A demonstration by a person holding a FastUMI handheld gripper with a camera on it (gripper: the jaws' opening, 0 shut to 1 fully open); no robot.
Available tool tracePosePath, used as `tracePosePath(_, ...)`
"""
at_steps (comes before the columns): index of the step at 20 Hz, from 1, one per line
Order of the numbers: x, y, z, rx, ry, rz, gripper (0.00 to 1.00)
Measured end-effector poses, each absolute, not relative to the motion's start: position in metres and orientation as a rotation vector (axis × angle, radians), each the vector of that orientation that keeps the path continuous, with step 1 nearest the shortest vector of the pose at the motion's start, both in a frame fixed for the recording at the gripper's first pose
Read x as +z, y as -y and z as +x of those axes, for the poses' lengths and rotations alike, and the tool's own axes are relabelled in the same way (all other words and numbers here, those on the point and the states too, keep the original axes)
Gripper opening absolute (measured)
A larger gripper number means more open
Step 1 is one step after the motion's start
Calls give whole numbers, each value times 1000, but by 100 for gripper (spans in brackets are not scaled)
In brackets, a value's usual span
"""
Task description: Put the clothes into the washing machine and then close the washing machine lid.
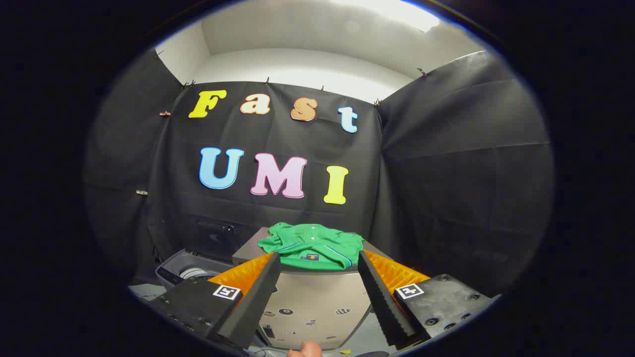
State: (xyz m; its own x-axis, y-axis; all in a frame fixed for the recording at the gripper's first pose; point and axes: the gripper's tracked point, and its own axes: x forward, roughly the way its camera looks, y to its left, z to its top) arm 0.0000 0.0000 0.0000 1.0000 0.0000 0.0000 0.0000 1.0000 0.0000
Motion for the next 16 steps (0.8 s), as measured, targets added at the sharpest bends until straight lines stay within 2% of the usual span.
tracePosePath(16,-18,-18,5,10,-30,78,97)
